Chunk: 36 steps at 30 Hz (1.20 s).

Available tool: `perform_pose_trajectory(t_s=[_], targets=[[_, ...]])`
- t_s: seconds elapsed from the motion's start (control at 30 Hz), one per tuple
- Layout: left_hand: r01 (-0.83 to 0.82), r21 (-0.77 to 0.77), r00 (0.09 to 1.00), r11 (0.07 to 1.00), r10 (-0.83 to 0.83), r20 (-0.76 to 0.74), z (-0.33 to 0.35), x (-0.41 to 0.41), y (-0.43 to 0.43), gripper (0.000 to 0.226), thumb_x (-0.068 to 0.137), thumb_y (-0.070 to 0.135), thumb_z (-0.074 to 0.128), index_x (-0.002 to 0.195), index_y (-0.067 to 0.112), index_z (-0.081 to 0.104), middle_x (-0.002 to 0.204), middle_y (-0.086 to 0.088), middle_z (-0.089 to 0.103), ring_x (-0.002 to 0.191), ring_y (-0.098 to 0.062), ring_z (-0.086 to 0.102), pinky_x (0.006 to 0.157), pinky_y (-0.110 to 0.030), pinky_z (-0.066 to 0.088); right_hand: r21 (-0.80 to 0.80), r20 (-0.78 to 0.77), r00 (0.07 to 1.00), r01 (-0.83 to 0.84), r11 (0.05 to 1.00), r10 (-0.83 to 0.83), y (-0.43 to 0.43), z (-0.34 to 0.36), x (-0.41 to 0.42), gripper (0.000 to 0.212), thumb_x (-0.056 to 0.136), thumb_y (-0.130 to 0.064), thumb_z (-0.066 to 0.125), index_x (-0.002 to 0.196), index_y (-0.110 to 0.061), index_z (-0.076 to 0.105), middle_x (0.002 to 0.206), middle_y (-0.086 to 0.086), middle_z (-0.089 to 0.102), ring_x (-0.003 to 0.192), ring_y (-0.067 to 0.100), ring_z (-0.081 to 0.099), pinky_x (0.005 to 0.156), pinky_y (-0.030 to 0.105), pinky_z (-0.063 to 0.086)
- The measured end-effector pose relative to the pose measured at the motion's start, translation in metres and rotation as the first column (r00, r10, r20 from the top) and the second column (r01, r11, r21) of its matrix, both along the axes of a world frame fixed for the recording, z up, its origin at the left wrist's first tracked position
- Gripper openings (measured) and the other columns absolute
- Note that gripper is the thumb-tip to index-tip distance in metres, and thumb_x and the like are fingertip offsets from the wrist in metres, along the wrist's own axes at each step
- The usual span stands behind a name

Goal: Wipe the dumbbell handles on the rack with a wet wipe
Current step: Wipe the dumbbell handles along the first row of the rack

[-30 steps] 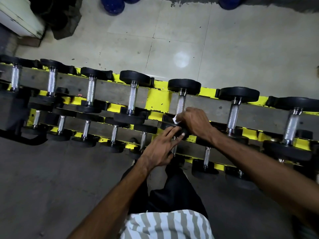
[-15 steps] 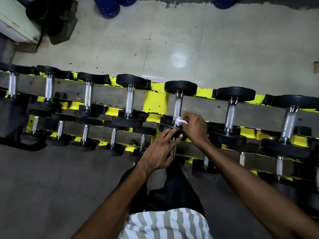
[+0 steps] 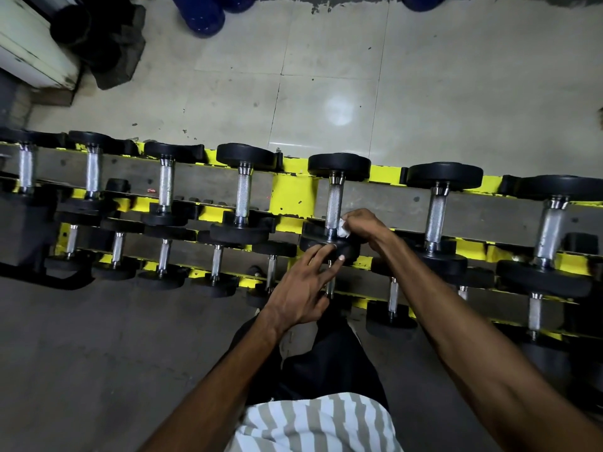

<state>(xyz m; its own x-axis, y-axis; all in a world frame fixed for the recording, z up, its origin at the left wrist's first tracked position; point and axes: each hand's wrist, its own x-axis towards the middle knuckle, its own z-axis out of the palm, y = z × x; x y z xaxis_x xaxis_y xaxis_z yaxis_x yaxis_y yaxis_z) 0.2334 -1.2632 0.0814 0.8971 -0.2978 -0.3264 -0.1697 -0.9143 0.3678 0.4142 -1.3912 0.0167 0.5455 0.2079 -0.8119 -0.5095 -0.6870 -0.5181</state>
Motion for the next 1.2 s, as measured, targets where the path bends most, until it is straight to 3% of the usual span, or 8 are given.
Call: perform_pose_trajectory(t_s=[0.17,0.33,0.63,0.77,0.9,1.03,1.1,1.2], targets=[[0.006,0.026,1.000,1.000,-0.006,-0.014,0.000,0.000,0.000,0.090,0.079,0.034,0.063,0.161,0.022,0.027,0.164,-0.011,0.016,0.151,-0.031,0.018,0.104,-0.042,0.048,0.016,-0.093,0.995,0.035,0.999,-0.033,0.003,-0.007,0.009,0.021,0.081,-0.005,0.048,0.080,-0.013,0.067,0.068,0.006,0.059,0.061,0.020,0.052,0.054,0.027,0.039],[0.006,0.033,0.999,0.999,-0.005,-0.037,-0.001,0.001,0.000,0.091,0.078,0.033,0.063,0.160,0.022,0.026,0.165,-0.011,0.016,0.152,-0.031,0.018,0.107,-0.044,0.049,0.071,-0.255,0.944,0.232,0.970,-0.207,0.000,0.000,0.018,0.023,0.092,-0.004,0.038,0.082,-0.016,0.054,0.051,-0.006,0.041,0.041,0.007,0.032,0.038,0.020,0.028],[0.006,0.013,0.999,1.000,-0.006,-0.032,0.001,0.003,0.000,0.089,0.074,0.031,0.064,0.157,0.018,0.034,0.163,-0.012,0.021,0.150,-0.031,0.021,0.116,-0.042,0.038,0.253,-0.419,0.704,0.697,0.671,-0.573,0.024,-0.002,0.047,0.027,0.087,0.002,0.028,0.071,-0.019,0.034,0.056,-0.004,0.026,0.032,0.004,0.018,0.030,0.015,0.015],[0.014,0.024,1.000,1.000,-0.013,-0.015,0.000,0.003,0.000,0.089,0.074,0.031,0.065,0.157,0.018,0.034,0.163,-0.013,0.022,0.150,-0.032,0.022,0.118,-0.040,0.033,0.279,-0.359,0.614,0.789,0.547,-0.703,0.035,-0.004,0.044,0.027,0.087,-0.001,0.031,0.067,-0.018,0.036,0.057,-0.003,0.027,0.030,0.004,0.018,0.030,0.014,0.013],[0.003,0.010,1.000,1.000,-0.003,-0.013,-0.001,0.003,0.001,0.089,0.074,0.030,0.063,0.157,0.018,0.034,0.163,-0.012,0.022,0.150,-0.033,0.022,0.117,-0.042,0.034,0.239,-0.211,0.561,0.823,0.515,-0.800,0.035,0.005,0.031,0.026,0.084,0.002,0.050,0.062,-0.014,0.048,0.050,-0.001,0.039,0.030,0.006,0.025,0.034,0.016,0.017],[-0.013,-0.019,1.000,1.000,0.012,-0.026,-0.002,0.001,0.001,0.089,0.074,0.030,0.063,0.158,0.018,0.034,0.164,-0.012,0.020,0.151,-0.032,0.020,0.119,-0.044,0.035,0.262,0.024,0.597,0.771,0.581,-0.802,0.026,0.013,0.017,0.026,0.077,-0.012,0.081,0.063,-0.019,0.061,0.056,-0.002,0.054,0.040,0.007,0.038,0.040,0.021,0.033],[-0.009,-0.029,1.000,1.000,0.008,-0.027,-0.002,0.002,0.002,0.090,0.074,0.030,0.064,0.158,0.018,0.034,0.164,-0.012,0.020,0.151,-0.032,0.020,0.119,-0.044,0.034,0.295,0.159,0.601,0.728,0.619,-0.783,0.029,0.019,0.016,0.020,0.071,-0.016,0.088,0.068,-0.019,0.068,0.066,-0.004,0.067,0.054,0.009,0.054,0.054,0.022,0.046],[-0.008,-0.042,0.999,0.999,0.007,-0.032,-0.002,0.002,0.004,0.089,0.074,0.029,0.063,0.157,0.018,0.034,0.164,-0.012,0.020,0.152,-0.032,0.019,0.118,-0.045,0.037,0.221,0.370,0.653,0.629,0.745,-0.661,0.042,0.029,0.012,0.021,0.066,-0.028,0.090,0.078,-0.018,0.075,0.077,-0.007,0.073,0.069,0.008,0.065,0.064,0.021,0.048]])
